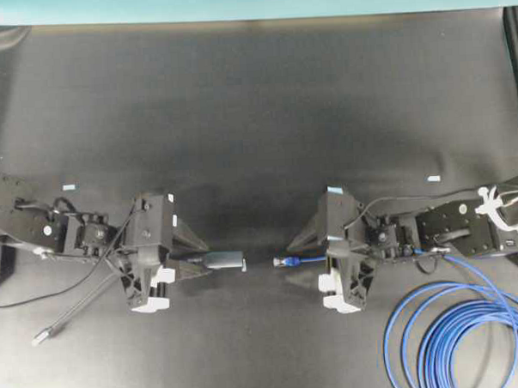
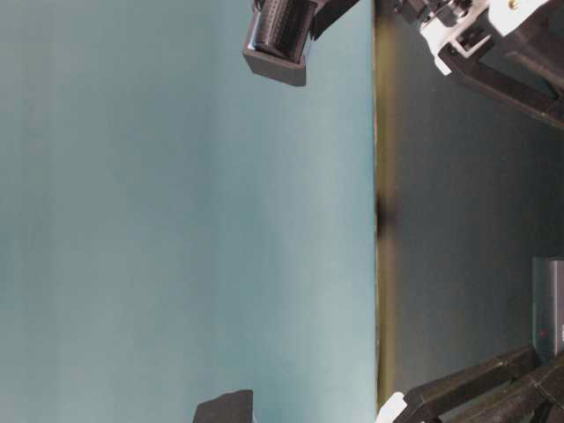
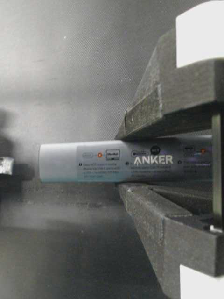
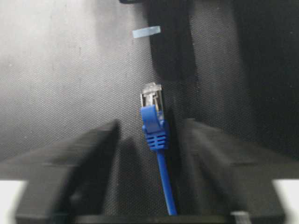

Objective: Insert the LAN cable into the hub.
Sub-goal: 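Lift both and bring the blue plug toward the hub's end port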

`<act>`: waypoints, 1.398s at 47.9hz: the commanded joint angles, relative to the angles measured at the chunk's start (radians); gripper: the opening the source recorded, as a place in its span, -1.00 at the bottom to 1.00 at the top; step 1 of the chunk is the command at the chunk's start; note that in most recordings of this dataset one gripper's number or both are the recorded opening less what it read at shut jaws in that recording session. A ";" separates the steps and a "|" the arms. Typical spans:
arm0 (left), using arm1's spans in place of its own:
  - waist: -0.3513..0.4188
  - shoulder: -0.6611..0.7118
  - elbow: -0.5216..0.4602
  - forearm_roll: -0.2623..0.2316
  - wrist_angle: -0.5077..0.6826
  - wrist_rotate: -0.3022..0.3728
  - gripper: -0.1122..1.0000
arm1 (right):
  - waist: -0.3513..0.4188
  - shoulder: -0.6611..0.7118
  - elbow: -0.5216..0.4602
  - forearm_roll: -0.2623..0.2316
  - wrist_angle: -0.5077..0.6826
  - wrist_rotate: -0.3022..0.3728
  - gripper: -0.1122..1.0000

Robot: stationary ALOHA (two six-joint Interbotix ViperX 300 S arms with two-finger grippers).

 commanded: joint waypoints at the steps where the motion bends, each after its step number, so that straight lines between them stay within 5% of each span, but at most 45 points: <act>1: -0.002 -0.017 -0.017 0.003 -0.005 0.000 -0.29 | 0.002 0.006 -0.005 0.015 -0.003 0.006 -0.09; 6: 0.000 -0.017 -0.020 0.003 -0.003 0.000 -0.29 | 0.002 0.006 -0.008 0.034 0.002 0.006 -0.56; 23: -0.002 -0.046 -0.026 0.003 0.002 -0.018 -0.29 | -0.006 -0.074 -0.058 0.040 0.118 -0.009 -0.56; 35: -0.002 -0.063 -0.066 0.003 0.163 0.000 -0.29 | -0.020 -0.124 -0.123 0.038 0.221 -0.034 -0.56; 67: -0.002 -0.061 -0.077 0.003 0.167 0.000 -0.29 | -0.023 -0.089 -0.184 0.034 0.299 -0.057 -0.56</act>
